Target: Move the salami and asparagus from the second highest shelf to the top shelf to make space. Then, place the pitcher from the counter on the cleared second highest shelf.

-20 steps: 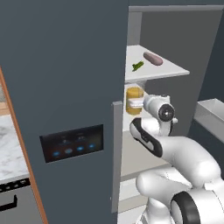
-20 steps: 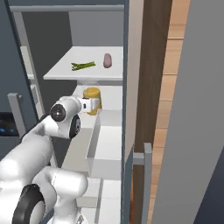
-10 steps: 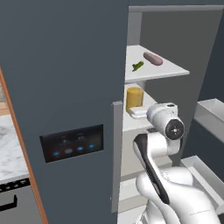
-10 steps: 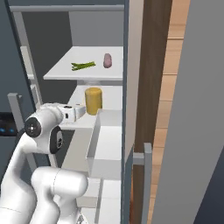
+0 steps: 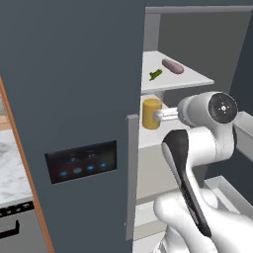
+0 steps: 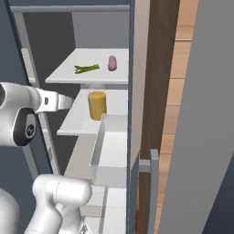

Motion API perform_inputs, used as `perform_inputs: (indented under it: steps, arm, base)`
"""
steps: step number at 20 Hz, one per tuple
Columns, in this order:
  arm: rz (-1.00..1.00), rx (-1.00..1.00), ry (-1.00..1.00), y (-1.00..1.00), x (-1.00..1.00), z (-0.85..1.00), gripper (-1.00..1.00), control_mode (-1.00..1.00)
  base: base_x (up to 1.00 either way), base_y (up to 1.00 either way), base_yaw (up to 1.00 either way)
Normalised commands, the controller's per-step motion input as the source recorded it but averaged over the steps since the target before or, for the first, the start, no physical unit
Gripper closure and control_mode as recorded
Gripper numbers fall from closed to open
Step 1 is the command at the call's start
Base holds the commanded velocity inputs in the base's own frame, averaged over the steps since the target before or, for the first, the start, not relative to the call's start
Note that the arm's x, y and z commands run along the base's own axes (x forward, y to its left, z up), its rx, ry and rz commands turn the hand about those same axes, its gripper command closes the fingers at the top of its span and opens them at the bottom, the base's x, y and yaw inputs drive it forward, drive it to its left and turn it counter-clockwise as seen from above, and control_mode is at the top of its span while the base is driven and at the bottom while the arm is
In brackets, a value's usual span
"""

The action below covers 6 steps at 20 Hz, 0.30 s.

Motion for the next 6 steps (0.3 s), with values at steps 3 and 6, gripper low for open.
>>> perform_inputs:
  steps: [3, 6]
  arm:
    - [-0.06, -0.03, 0.31, 0.26, -0.87, 0.15, -1.00, -1.00]
    - [-0.04, -0.07, 0.15, 0.22, -0.95, -0.10, -1.00, -1.00]
  base:
    - [0.00, 0.00, 0.00]
    - [0.00, 0.00, 0.00]
